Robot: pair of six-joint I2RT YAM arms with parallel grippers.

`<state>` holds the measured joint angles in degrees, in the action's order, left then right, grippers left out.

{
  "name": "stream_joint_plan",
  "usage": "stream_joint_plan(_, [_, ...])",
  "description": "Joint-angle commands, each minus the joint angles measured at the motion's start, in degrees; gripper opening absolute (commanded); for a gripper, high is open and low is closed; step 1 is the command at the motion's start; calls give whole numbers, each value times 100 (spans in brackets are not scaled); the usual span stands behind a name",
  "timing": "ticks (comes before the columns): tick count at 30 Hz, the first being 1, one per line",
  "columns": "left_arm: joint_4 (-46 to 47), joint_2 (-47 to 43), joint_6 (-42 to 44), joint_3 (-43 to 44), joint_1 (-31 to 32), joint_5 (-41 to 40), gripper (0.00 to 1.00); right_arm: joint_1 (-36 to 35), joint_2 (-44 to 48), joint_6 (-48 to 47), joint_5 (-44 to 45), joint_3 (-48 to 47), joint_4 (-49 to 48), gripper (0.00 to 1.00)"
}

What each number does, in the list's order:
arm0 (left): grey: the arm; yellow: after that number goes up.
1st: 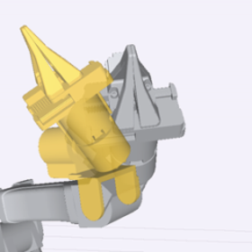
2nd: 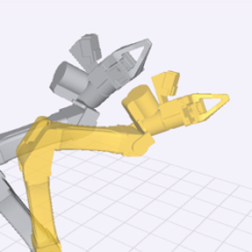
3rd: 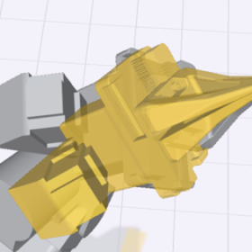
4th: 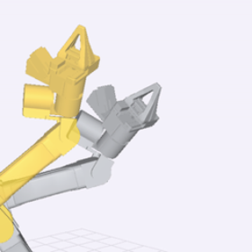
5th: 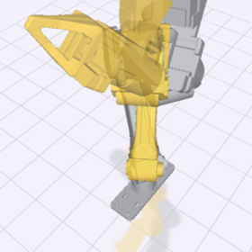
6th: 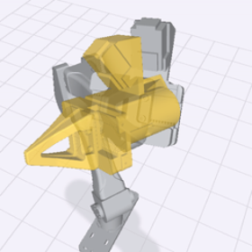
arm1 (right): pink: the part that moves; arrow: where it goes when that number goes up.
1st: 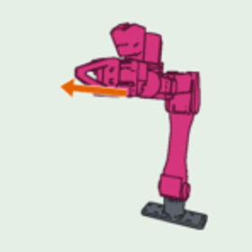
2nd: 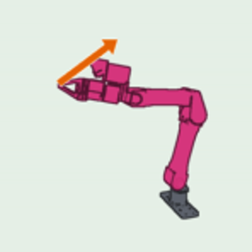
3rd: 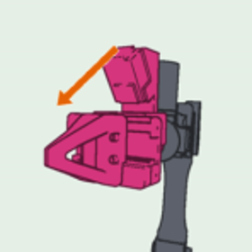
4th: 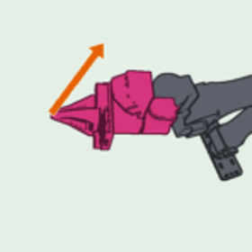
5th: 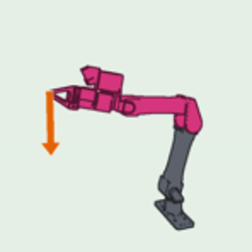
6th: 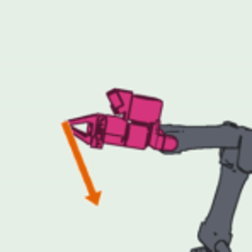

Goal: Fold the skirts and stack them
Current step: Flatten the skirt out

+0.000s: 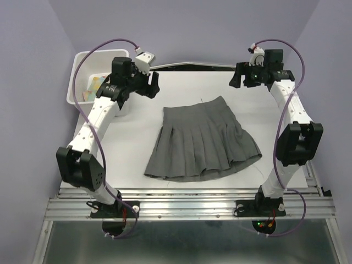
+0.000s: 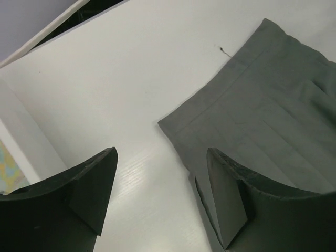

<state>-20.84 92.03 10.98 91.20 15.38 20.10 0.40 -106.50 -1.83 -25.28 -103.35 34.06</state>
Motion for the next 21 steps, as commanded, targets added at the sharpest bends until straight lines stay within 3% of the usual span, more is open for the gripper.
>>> stream_joint_plan(1, [89, -747, 202, -794, 53, 337, 78, -23, 147, -747, -855, 314, 819, 82])
stream_joint_plan(6, [-7, -950, 255, -1980, 237, 355, 75, -84, -187, -1591, -857, 745, 1716, 63])
stream_joint_plan(13, [-315, -705, 361, -2703, 756, 109, 75, -137, -310, -2787, -189, 1587, 2473, 59])
stream_joint_plan(21, [-324, -1, 273, -2836, 949, -51, 70, -137, -266, -3368, 1322, 2873, 1832, 48])
